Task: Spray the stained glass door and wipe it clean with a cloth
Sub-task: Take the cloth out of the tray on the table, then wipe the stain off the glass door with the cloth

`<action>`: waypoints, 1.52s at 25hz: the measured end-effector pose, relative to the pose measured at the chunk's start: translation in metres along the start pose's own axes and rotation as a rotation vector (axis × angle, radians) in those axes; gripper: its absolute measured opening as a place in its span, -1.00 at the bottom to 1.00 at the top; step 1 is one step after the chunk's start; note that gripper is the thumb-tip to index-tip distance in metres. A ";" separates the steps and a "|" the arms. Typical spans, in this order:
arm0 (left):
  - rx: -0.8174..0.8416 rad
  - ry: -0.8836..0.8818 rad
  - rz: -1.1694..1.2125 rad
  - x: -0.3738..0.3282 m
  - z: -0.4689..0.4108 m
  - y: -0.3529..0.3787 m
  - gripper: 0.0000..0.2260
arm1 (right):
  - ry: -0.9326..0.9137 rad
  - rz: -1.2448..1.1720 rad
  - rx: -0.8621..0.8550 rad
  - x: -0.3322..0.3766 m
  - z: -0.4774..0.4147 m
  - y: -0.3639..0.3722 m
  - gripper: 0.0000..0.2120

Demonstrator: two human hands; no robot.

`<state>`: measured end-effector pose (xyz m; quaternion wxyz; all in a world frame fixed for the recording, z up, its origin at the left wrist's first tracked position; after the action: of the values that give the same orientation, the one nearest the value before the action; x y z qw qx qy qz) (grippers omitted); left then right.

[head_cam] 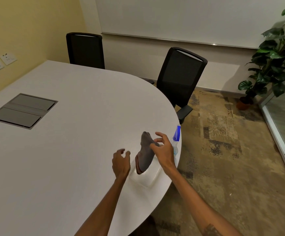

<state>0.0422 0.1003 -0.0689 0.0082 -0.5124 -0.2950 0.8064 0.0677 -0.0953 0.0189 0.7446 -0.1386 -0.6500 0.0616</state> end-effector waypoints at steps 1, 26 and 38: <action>0.021 0.083 0.115 -0.018 0.004 -0.004 -0.73 | -0.050 -0.013 0.029 0.009 0.004 -0.007 -0.52; 1.249 0.821 0.320 -0.252 0.445 0.196 -0.66 | -0.344 -0.165 -0.341 0.029 0.303 -0.500 -0.82; 1.472 1.237 0.228 -0.291 0.759 0.343 -0.71 | -0.270 0.049 -0.800 -0.030 0.557 -0.719 -0.78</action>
<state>-0.3517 -0.6295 0.2321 0.4025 -0.7383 0.3921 0.3732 -0.5485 -0.7193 0.2616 0.5385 -0.4229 -0.7110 -0.1602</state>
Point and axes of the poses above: each hand's wrist, its own z-axis away from the middle knuckle, its own y-axis out of the palm, x = y × z, the point moved 5 cm from there along -z, towards the middle knuckle, and after that the axes turned 3 degrees about x, right-handed, at the moved point
